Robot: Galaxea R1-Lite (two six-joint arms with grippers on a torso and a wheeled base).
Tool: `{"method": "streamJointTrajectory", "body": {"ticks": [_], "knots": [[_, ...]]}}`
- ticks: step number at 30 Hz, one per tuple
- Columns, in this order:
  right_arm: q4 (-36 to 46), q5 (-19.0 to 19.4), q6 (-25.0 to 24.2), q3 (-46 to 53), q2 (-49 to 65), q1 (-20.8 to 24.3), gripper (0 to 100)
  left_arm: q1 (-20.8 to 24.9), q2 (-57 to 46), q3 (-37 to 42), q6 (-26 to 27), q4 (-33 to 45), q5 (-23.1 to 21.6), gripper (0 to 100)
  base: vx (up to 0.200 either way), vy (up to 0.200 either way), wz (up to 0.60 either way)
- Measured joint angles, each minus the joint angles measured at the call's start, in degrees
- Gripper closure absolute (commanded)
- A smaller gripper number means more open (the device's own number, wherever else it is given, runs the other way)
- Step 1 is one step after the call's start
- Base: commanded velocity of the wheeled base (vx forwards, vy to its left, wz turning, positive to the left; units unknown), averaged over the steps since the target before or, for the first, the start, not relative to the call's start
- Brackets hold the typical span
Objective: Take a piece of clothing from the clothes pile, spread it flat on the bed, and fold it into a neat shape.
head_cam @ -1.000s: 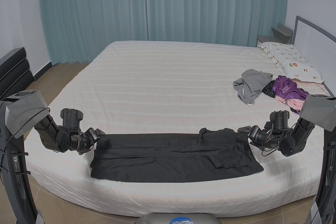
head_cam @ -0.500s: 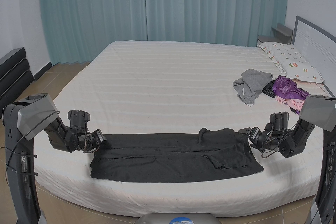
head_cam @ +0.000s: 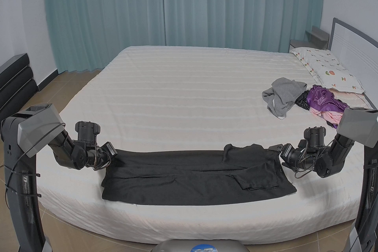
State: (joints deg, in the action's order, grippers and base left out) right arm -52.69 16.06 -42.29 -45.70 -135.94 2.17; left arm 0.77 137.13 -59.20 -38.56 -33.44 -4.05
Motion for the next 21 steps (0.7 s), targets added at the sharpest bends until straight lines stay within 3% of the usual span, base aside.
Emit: {"method": "streamJointTrajectory", "body": {"ticks": [1, 2, 13, 21], "knots": [[0.0, 0.0, 0.0, 0.0, 0.0, 0.0, 0, 0.0, -0.1, 0.0, 0.0, 0.0, 0.0, 100, 0.0, 0.0, 0.0], [0.0, 0.0, 0.0, 0.0, 0.0, 0.0, 0, 0.0, -0.1, 0.1, 0.0, 0.0, 0.0, 0, 0.0, 0.0, 0.0], [0.0, 0.0, 0.0, 0.0, 0.0, 0.1, 0, 0.0, -0.5, 0.1, -0.3, 0.2, -0.5, 0, 0.0, 0.0, 0.0], [0.1, 0.0, 0.1, 0.0, -0.1, 0.2, 0, -0.4, 0.3, -5.2, 0.1, 0.5, -1.4, 0, 0.0, 0.0, 0.0]]}}
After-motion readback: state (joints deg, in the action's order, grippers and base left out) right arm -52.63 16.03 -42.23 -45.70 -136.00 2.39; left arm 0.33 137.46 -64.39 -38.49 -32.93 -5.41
